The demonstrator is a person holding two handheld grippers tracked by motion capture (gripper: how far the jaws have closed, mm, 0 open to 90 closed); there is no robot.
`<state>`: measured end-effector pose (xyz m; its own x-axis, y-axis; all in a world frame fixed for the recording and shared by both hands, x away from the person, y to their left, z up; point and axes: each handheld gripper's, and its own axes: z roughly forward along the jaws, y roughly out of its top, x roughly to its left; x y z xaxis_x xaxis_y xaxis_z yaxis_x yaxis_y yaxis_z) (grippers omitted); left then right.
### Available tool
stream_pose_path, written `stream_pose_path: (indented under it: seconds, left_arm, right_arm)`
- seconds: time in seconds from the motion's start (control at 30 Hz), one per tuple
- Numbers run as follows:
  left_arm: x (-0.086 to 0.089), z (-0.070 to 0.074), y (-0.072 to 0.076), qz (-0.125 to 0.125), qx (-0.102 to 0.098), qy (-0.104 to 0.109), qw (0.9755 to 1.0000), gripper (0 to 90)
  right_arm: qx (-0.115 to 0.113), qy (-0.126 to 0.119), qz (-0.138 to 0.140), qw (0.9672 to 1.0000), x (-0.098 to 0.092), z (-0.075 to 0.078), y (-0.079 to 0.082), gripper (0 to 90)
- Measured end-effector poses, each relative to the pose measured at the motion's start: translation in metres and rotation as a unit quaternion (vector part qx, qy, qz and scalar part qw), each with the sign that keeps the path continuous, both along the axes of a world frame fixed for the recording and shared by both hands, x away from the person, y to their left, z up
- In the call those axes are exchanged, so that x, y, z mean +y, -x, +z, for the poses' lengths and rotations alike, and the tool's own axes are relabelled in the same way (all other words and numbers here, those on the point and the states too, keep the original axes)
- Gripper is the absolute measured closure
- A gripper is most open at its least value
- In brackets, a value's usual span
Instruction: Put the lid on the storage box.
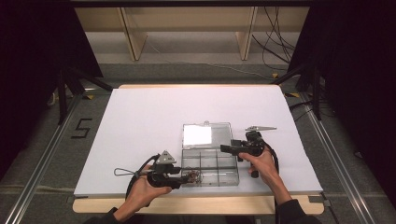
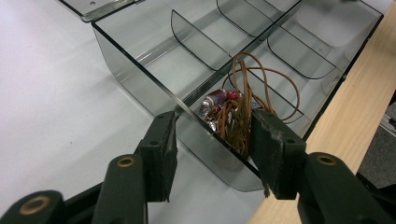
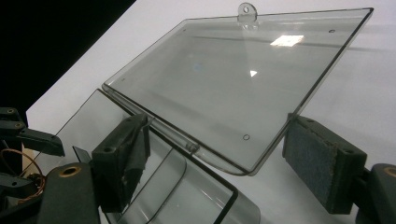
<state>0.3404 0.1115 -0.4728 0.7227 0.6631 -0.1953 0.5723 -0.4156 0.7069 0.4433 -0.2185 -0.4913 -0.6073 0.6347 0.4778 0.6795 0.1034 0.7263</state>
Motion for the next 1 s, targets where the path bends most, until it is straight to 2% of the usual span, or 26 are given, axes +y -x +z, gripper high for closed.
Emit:
stream_pose_path:
  seconds: [0.07,0.1,0.13,0.17,0.2,0.27,0.3,0.43,0.57,0.6,0.7,0.73,0.83,0.87,0.93,0.97,1.0]
  left_arm:
    - [0.0,0.0,0.0,0.002,0.002,0.002,1.0,51.3]
    - [-0.001,0.0,0.0,0.005,0.0,-0.001,1.0,51.3]
    - [0.0,0.0,0.0,0.005,0.0,-0.001,1.0,51.3]
    - [-0.001,0.0,0.0,0.005,0.0,-0.001,1.0,51.3]
    - [0.0,0.0,0.0,0.004,0.0,-0.001,1.0,51.3]
    - [0.0,0.0,0.0,0.004,0.0,-0.001,1.0,51.3]
    - [0.0,0.0,0.0,0.003,0.0,-0.002,1.0,51.3]
    - [-0.001,0.0,0.0,0.001,-0.002,-0.004,1.0,51.5]
    - [-0.001,0.0,0.0,0.001,-0.002,-0.004,1.0,51.5]
    - [-0.001,0.0,0.0,0.001,-0.002,-0.005,1.0,51.6]
    - [-0.001,0.001,0.0,-0.002,-0.005,-0.008,1.0,51.7]
    - [-0.001,0.001,0.0,-0.003,-0.005,-0.008,0.9999,51.7]
    - [-0.001,0.001,0.001,-0.002,-0.005,-0.008,0.9999,51.8]
    - [-0.001,0.001,0.001,-0.002,-0.005,-0.008,0.9999,51.8]
    - [0.0,0.001,0.0,-0.004,-0.006,-0.008,0.9999,51.8]
    - [0.0,0.001,0.0,-0.004,-0.006,-0.008,0.9999,51.8]
    - [-0.001,0.0,0.001,0.0,-0.005,-0.003,1.0,51.8]
  right_arm:
    - [-0.002,0.001,-0.003,1.0,-0.001,0.001,0.0,25.2]
    - [0.015,-0.005,-0.013,0.9998,0.001,0.003,0.002,25.9]
    - [-0.003,-0.012,-0.002,0.9999,0.0,0.002,0.0,26.7]
    - [-0.004,-0.007,-0.008,0.9999,0.0,0.002,-0.001,27.1]
    - [0.008,-0.012,-0.014,0.9998,0.001,0.004,0.001,28.5]
    - [-0.002,-0.012,-0.015,0.9998,0.0,0.003,0.0,31.3]
    - [0.001,-0.014,-0.015,0.9998,-0.001,0.004,0.001,32.5]
    - [-0.021,-0.012,-0.015,0.9996,-0.004,0.005,-0.001,37.0]
    - [-0.025,-0.015,-0.026,0.9992,-0.004,0.006,0.0,43.5]
    - [-0.035,-0.01,-0.024,0.999,-0.006,0.006,-0.001,45.1]
    - [-0.041,-0.014,-0.025,0.9988,-0.007,0.01,-0.001,48.3]
    - [-0.036,-0.018,-0.034,0.9986,-0.005,0.011,0.001,49.6]
    - [-0.063,-0.018,-0.027,0.9975,-0.007,0.015,0.0,55.6]
    - [-0.048,-0.027,-0.033,0.998,-0.005,0.017,0.002,57.1]
    - [-0.079,-0.017,-0.023,0.9965,-0.007,0.018,0.0,59.8]
    - [-0.071,-0.022,-0.028,0.9969,-0.006,0.02,0.001,61.4]
    - [-0.08,-0.023,-0.026,0.9962,-0.007,0.021,0.001,63.4]
